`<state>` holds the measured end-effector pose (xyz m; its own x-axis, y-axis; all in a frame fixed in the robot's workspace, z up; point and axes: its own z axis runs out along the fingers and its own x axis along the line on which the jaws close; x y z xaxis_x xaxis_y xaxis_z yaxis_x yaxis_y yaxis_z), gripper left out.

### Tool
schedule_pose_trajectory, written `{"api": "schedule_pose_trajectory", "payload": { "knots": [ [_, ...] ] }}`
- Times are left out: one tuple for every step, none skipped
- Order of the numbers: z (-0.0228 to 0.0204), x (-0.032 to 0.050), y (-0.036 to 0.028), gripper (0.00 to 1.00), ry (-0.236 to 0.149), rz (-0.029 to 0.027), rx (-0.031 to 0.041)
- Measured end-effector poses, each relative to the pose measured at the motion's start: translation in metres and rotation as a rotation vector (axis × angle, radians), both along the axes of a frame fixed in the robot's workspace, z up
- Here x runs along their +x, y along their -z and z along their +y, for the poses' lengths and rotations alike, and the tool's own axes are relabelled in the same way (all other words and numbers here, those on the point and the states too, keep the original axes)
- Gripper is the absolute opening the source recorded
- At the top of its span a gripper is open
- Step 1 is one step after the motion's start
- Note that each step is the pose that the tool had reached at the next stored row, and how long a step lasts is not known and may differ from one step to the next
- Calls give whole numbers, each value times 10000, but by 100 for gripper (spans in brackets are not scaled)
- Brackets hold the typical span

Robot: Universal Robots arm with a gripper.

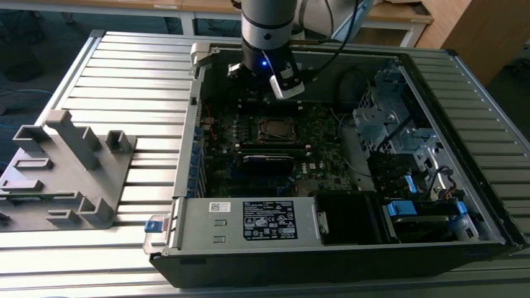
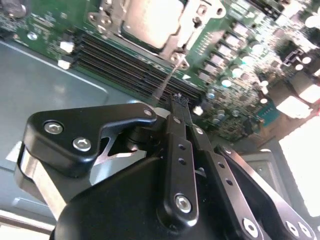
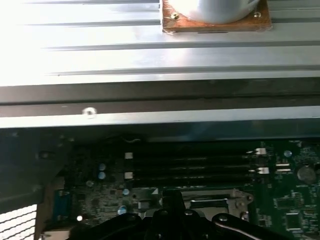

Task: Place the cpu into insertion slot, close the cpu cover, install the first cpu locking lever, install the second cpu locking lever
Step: 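Install the first cpu locking lever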

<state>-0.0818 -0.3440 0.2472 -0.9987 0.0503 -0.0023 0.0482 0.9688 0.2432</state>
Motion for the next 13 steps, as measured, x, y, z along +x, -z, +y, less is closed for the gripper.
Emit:
{"api": "schedule_pose_trajectory", "payload": {
  "knots": [
    [0, 17, 0, 11, 0, 0, 0],
    [0, 21, 0, 11, 0, 1, -1],
    [-1, 22, 0, 11, 1, 0, 0],
    [-1, 23, 0, 11, 2, 0, 0],
    [0, 24, 0, 11, 1, -1, 1],
    [0, 25, 2, 11, 1, -1, 2],
    [1, 31, 8, 11, -1, -2, 2],
    [0, 39, 16, 11, 0, 0, 0],
    [0, 49, 26, 11, 0, 0, 0],
    [0, 63, 38, 11, 0, -1, 0],
    [0, 78, 48, 11, 1, 0, -1],
    [0, 95, 57, 11, 1, 1, -1],
    [0, 115, 65, 11, 0, 1, -2]
  ]
}}
